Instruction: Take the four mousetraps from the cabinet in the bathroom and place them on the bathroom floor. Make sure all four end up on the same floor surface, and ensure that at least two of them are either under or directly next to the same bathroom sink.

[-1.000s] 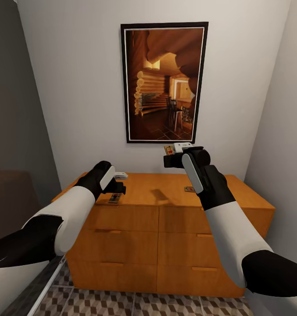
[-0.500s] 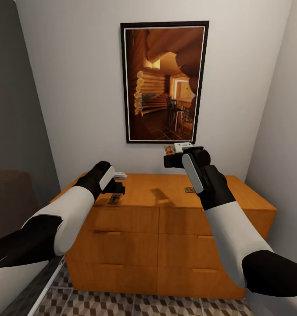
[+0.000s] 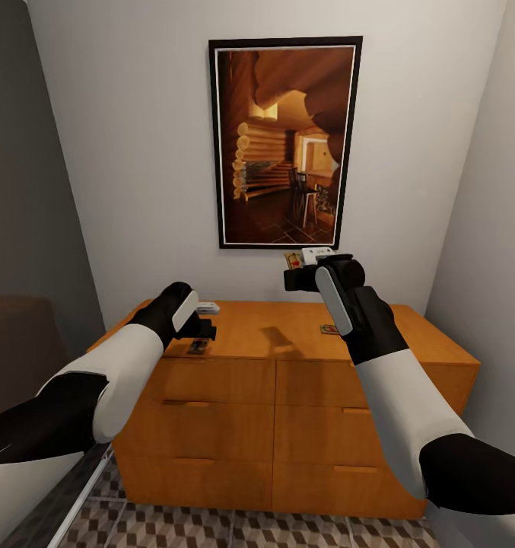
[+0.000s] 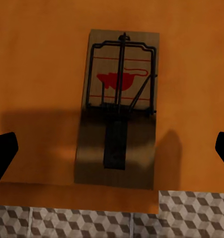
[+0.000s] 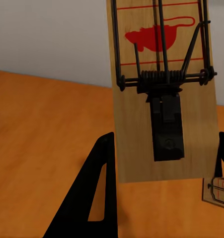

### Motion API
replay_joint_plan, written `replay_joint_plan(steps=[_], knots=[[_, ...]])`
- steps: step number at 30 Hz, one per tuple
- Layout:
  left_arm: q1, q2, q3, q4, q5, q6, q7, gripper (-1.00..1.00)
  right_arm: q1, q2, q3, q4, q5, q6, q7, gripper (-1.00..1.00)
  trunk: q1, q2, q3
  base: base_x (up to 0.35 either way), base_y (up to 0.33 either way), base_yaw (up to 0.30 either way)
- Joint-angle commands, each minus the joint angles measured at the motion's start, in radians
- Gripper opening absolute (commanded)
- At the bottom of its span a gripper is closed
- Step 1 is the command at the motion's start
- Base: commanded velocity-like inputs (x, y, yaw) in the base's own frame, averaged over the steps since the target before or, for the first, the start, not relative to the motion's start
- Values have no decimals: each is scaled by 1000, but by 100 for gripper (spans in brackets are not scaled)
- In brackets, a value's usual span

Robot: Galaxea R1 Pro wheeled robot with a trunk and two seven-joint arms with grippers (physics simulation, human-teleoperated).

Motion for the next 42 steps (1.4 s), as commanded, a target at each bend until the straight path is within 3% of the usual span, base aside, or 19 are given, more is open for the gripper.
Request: replay_joint_plan(steps=[1,19,29,42], knots=[[-1,0,-5,1,10,3,7,100,-1,0,1,0,-12,3,-10,-100,0,-1,-1,0,0,0],[-1,-3,-4,34,8,-4,7,100,-1,0,1,0,-12,3,-9,-100,0,-1,-1,0,0,0],[-1,0,-4,129,9,-124,5,100,-1,0,1,0,-12,3,-9,-100,0,-1,-1,0,0,0],[-1,0,-4,149,9,-138,4,100,-1,0,1,0,-12,3,-9,-100,0,-1,-1,0,0,0]])
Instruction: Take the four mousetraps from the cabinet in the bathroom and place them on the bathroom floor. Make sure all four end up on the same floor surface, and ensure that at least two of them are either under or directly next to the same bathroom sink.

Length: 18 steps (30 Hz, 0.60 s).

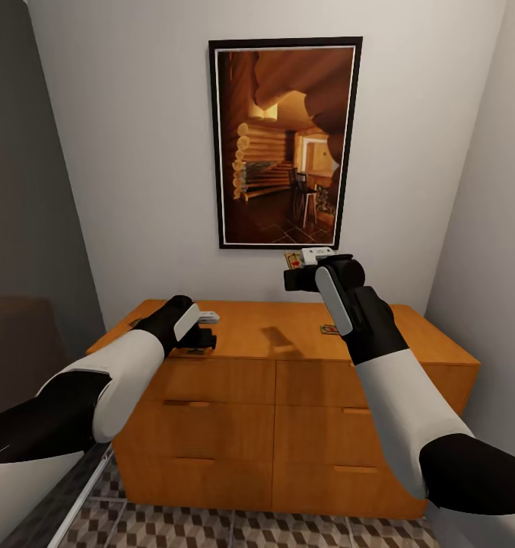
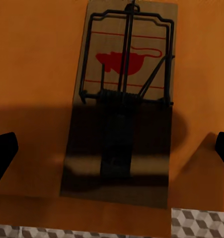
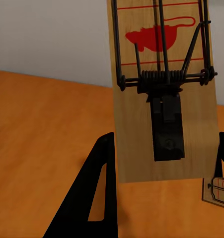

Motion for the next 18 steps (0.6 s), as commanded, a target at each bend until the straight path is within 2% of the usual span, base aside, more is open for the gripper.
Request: replay_joint_plan(steps=[1,3,4,18], knots=[[0,0,-9,18,2,5,7,100,-1,0,1,-1,-12,3,-10,-100,0,0,-1,0,0,0],[0,0,-9,18,2,5,7,100,-1,0,1,-1,-12,3,-9,-100,0,0,-1,0,0,0],[0,0,-9,18,2,5,7,-100,-1,0,1,-1,-12,3,-9,-100,0,0,-1,0,0,0],[0,0,-8,18,2,8,6,-100,-1,0,-1,-1,-12,3,-9,-100,0,0,-1,0,0,0]])
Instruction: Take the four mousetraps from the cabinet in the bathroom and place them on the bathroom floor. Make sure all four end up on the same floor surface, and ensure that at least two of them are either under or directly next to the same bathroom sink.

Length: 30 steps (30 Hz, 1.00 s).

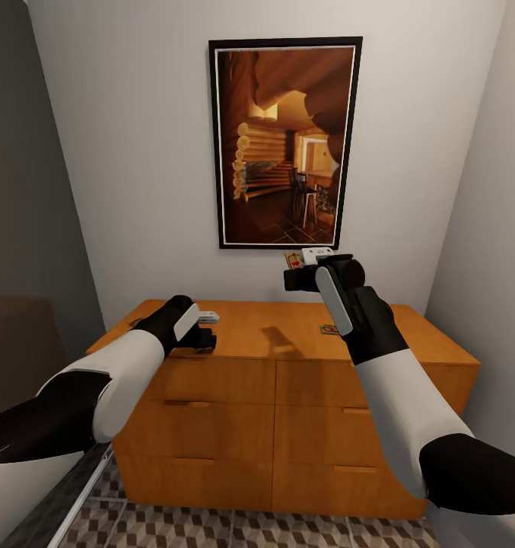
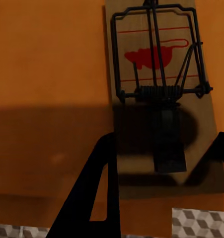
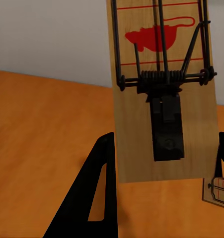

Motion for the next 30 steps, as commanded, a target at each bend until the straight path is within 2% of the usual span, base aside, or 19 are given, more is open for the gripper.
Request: replay_joint_plan(steps=[1,5,7,10,14,22,30], knots=[[0,0,-8,18,4,5,6,-100,-1,0,1,-1,-12,3,-10,-100,0,0,-1,0,0,0],[0,-6,-7,-8,5,13,6,-100,-1,0,1,-1,-12,3,-10,-100,0,0,-1,0,0,0],[0,-11,-6,-71,6,37,6,-100,-1,0,0,-1,-12,3,-9,-100,0,0,-1,0,0,0],[0,-17,-5,-207,5,125,5,-100,-1,0,-1,-1,-12,3,-9,-100,0,0,-1,0,0,0],[0,-21,-4,-306,13,153,5,-100,-1,0,-1,-1,-12,3,-9,-100,0,0,-1,0,0,0],[0,-22,-2,-330,18,158,5,-100,-1,0,1,-1,-12,3,-10,-100,0,0,-1,-22,0,0],[0,-22,0,-334,12,158,5,-100,-1,0,1,-1,-12,3,-10,-100,0,0,-1,-289,0,0]])
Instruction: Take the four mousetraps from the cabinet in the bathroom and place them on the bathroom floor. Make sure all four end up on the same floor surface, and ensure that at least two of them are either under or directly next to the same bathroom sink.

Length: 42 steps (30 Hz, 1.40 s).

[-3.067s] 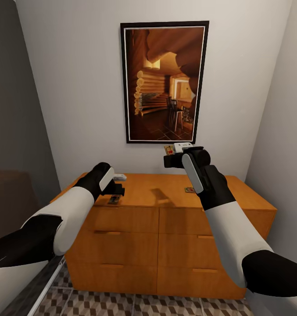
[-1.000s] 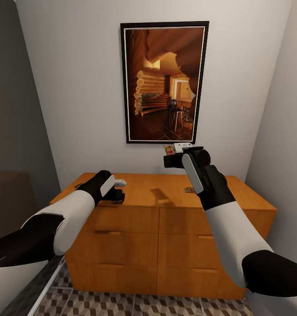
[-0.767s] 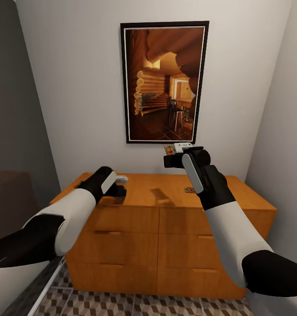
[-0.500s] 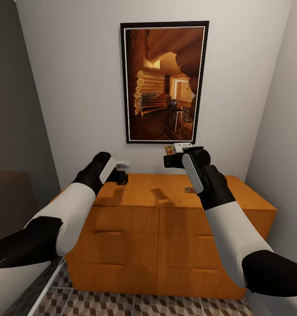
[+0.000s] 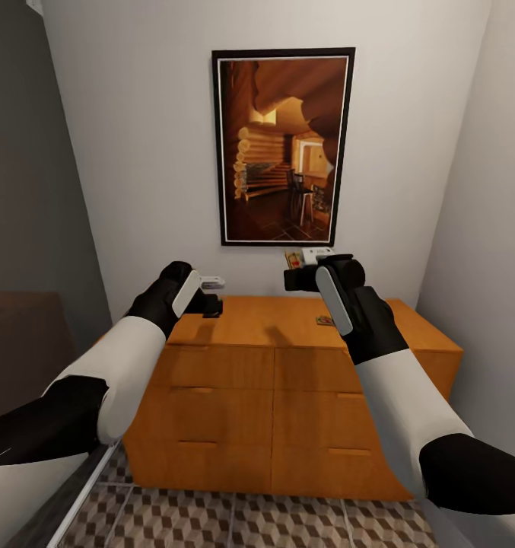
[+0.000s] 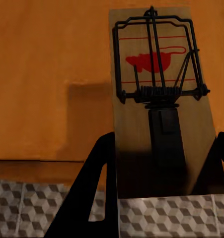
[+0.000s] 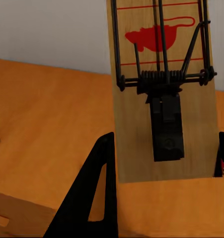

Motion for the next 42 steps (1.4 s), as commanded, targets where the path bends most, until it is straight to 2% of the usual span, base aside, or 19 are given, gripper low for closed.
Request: replay_joint_plan(steps=[1,36,42], knots=[[-1,0,-4,-1,9,3,10,-100,-1,0,1,-1,-12,3,-10,-100,-1,-1,-1,-340,0,0],[1,3,-7,9,10,-2,9,-100,0,0,3,0,-11,3,-11,-100,-1,-1,-1,-348,0,0],[2,3,-7,16,12,-10,9,-100,1,-4,2,62,-10,3,-8,-100,-1,-1,-1,-349,0,0]])
